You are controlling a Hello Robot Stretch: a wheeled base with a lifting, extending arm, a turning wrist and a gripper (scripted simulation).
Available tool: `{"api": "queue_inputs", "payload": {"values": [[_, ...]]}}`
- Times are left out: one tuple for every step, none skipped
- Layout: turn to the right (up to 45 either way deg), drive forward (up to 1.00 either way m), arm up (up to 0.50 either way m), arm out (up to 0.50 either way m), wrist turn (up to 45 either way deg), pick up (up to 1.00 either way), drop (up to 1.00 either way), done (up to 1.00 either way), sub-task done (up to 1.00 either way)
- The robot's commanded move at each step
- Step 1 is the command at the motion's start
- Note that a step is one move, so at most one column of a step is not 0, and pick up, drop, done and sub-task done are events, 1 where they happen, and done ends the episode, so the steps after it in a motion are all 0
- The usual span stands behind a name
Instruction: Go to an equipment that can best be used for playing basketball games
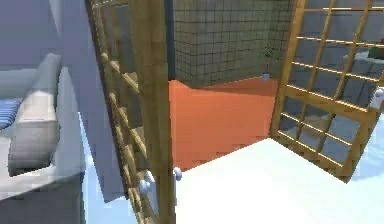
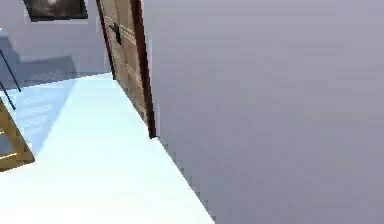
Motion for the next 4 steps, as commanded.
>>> {"api": "queue_inputs", "payload": {"values": [[-45.0, 0.0, 0.0, 0.0, 0.0, 0.0, 0.0, 0.0, 0.0], [-45.0, 0.0, 0.0, 0.0, 0.0, 0.0, 0.0, 0.0, 0.0], [-42.0, 0.0, 0.0, 0.0, 0.0, 0.0, 0.0, 0.0, 0.0], [0.0, 0.65, 0.0, 0.0, 0.0, 0.0, 0.0, 0.0, 0.0]]}}
